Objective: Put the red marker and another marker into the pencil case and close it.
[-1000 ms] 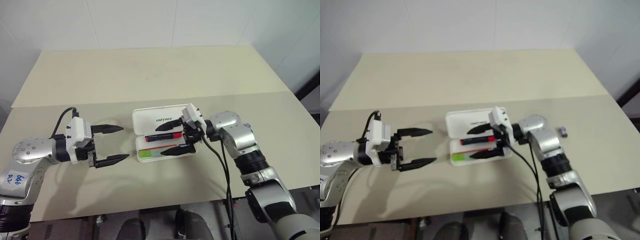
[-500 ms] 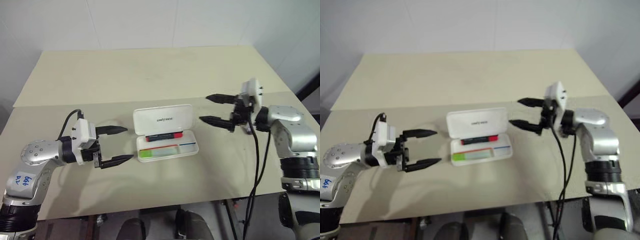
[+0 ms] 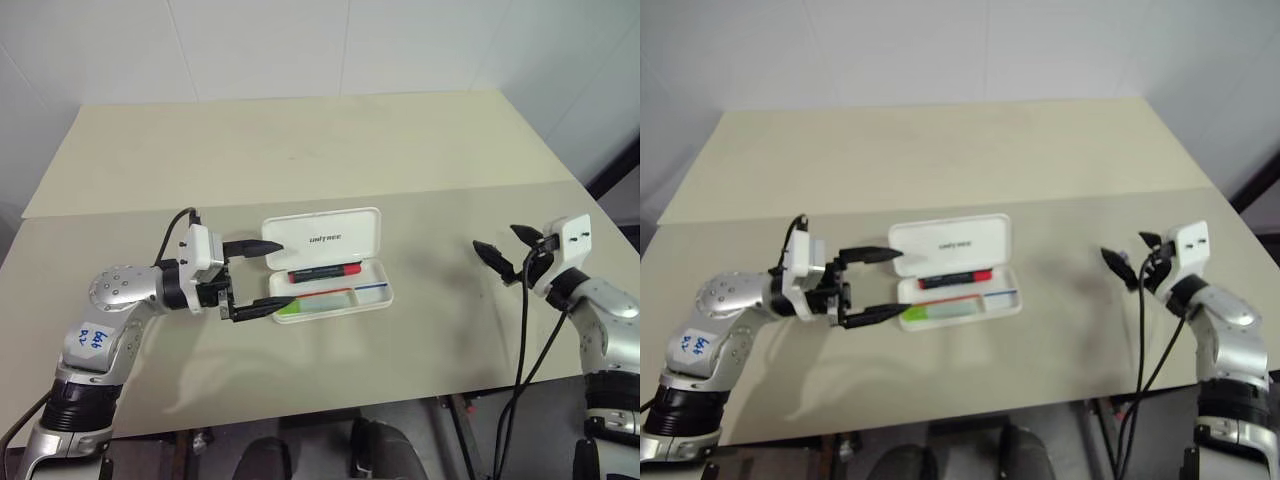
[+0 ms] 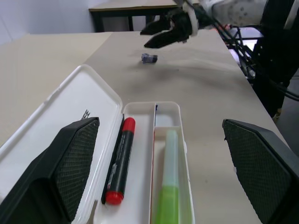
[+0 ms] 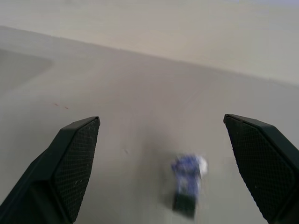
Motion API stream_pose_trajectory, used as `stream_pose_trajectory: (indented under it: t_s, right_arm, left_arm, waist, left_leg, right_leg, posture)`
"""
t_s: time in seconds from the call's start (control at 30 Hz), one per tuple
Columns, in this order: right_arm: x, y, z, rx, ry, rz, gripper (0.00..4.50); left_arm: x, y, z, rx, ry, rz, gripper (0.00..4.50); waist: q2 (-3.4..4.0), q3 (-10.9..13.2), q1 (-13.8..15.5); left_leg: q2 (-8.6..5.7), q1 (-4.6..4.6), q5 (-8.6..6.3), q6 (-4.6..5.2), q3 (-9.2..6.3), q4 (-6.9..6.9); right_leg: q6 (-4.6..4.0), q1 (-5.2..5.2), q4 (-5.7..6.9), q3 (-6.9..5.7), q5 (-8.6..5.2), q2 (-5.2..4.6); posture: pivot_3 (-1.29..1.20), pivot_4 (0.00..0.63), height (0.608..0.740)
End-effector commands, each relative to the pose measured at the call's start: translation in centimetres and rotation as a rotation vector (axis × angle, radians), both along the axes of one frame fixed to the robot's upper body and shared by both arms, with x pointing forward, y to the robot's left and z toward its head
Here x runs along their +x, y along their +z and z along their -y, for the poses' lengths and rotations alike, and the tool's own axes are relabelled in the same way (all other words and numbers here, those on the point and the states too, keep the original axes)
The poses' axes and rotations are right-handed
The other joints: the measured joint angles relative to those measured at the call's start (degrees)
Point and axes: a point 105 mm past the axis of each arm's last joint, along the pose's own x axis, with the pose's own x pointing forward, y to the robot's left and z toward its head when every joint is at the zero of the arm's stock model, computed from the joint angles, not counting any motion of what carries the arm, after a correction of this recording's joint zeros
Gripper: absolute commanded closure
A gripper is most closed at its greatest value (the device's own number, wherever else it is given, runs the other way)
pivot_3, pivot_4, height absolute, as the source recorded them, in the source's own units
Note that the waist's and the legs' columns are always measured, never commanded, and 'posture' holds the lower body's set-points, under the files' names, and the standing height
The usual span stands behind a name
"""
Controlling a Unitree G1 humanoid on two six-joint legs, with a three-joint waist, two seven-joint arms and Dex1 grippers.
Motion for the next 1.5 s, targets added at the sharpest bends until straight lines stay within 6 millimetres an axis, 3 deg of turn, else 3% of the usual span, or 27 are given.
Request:
stream_pose_trajectory:
  t_s: [0.03,0.27,0.3,0.43,0.67,0.7,0.83,1.1,1.2,1.23,1.33,1.5]
  right_arm:
    - [-0.2,0.5,0.4,0.013,-0.059,0.037,0.02]
    - [0.6,-1.2,1.8,0.050,-0.206,0.018,0.02]
    - [0.7,-1.3,1.9,0.055,-0.217,0.016,0.19]
    - [1.2,-1.8,1.9,0.104,-0.235,0.002,1.36]
    - [1.4,-1.5,1.1,0.108,-0.200,0.009,4.06]
    - [1.5,-1.4,1.0,0.108,-0.199,0.009,4.18]
    - [1.6,-1.1,0.8,0.106,-0.190,0.013,4.18]
    - [2.0,3.3,-2.7,0.118,-0.016,0.152,4.18]
    - [1.3,5.3,-5.7,0.109,0.171,0.192,4.18]
    - [0.7,5.6,-7.6,0.084,0.288,0.177,4.18]
    - [-1.2,5.4,-11.4,0.009,0.539,0.113,4.18]
    - [-3.1,4.4,-15.1,-0.118,0.816,0.034,4.18]
  left_arm:
    - [0.1,0.6,0.3,-0.003,-0.021,0.037,0.00]
    - [0.4,0.8,0.5,-0.004,-0.031,0.042,0.00]
    - [0.4,0.8,0.5,-0.005,-0.032,0.043,0.00]
    - [0.4,0.9,0.3,-0.002,-0.033,0.048,0.00]
    - [0.2,0.8,0.0,0.001,-0.022,0.048,0.00]
    - [0.2,0.8,0.0,0.001,-0.022,0.048,0.00]
    - [0.2,0.8,0.0,-0.001,-0.020,0.049,0.00]
    - [0.3,0.8,-0.1,-0.001,-0.017,0.054,0.00]
    - [0.3,0.8,-0.3,0.002,-0.011,0.055,0.00]
    - [0.3,0.7,-0.5,0.006,-0.007,0.053,0.00]
    - [0.2,0.6,-0.9,0.015,0.001,0.050,0.00]
    - [0.1,0.3,-1.5,0.035,0.011,0.042,0.00]
  waist:
    - [0.00,0.00,0.02]
    - [0.02,0.01,0.10]
    - [0.01,0.01,0.08]
    - [0.02,0.01,-0.04]
    - [0.02,0.01,0.08]
    - [0.02,0.01,0.05]
    - [0.02,0.01,0.03]
    - [0.05,0.02,0.02]
    - [0.05,0.02,0.11]
    - [0.06,0.03,0.13]
    - [0.07,0.04,0.12]
    - [0.05,0.03,0.23]
  left_leg:
    - [0.00,-0.01,0.00,0.00,0.00,0.00]
    - [-0.01,-0.02,0.00,0.00,-0.03,0.00]
    - [-0.02,-0.02,0.00,0.00,-0.03,0.00]
    - [-0.01,-0.02,0.00,0.00,-0.03,-0.01]
    - [0.00,-0.02,0.00,0.01,-0.05,0.00]
    - [0.00,-0.02,0.00,0.01,-0.05,0.00]
    - [0.00,-0.02,0.00,0.00,-0.05,0.00]
    - [0.00,-0.01,0.00,0.01,-0.05,0.00]
    - [0.00,-0.02,0.00,0.01,-0.10,0.00]
    - [0.00,-0.02,0.00,0.01,-0.11,0.00]
    - [0.00,-0.04,0.00,0.01,-0.12,-0.02]
    - [-0.04,-0.06,-0.01,0.02,-0.17,-0.02]
  right_leg:
    - [0.00,0.00,0.00,0.00,0.00,0.00]
    - [0.00,0.00,0.00,0.00,0.00,-0.01]
    - [0.00,0.00,0.00,0.00,0.00,-0.02]
    - [0.00,0.00,0.00,0.00,0.00,0.00]
    - [0.00,0.01,0.00,0.00,0.00,-0.01]
    - [0.00,0.01,0.00,0.01,0.00,-0.01]
    - [0.00,0.01,0.00,0.00,0.00,-0.01]
    - [0.00,0.01,0.01,0.01,0.00,0.00]
    - [0.00,0.01,0.01,-0.01,0.00,0.00]
    - [0.00,0.01,0.02,-0.02,0.00,0.00]
    - [0.00,-0.01,0.01,-0.04,0.00,0.00]
    - [0.00,0.01,0.00,-0.08,0.00,-0.02]
  posture:
    - [0.00,0.150,0.740]
    - [0.00,0.150,0.740]
    - [0.00,0.150,0.740]
    - [0.00,0.150,0.740]
    - [0.00,0.150,0.740]
    - [0.00,0.150,0.740]
    - [0.00,0.150,0.740]
    - [0.00,0.150,0.740]
    - [0.00,0.150,0.740]
    - [0.00,0.150,0.740]
    - [0.00,0.150,0.740]
    - [0.00,0.150,0.740]
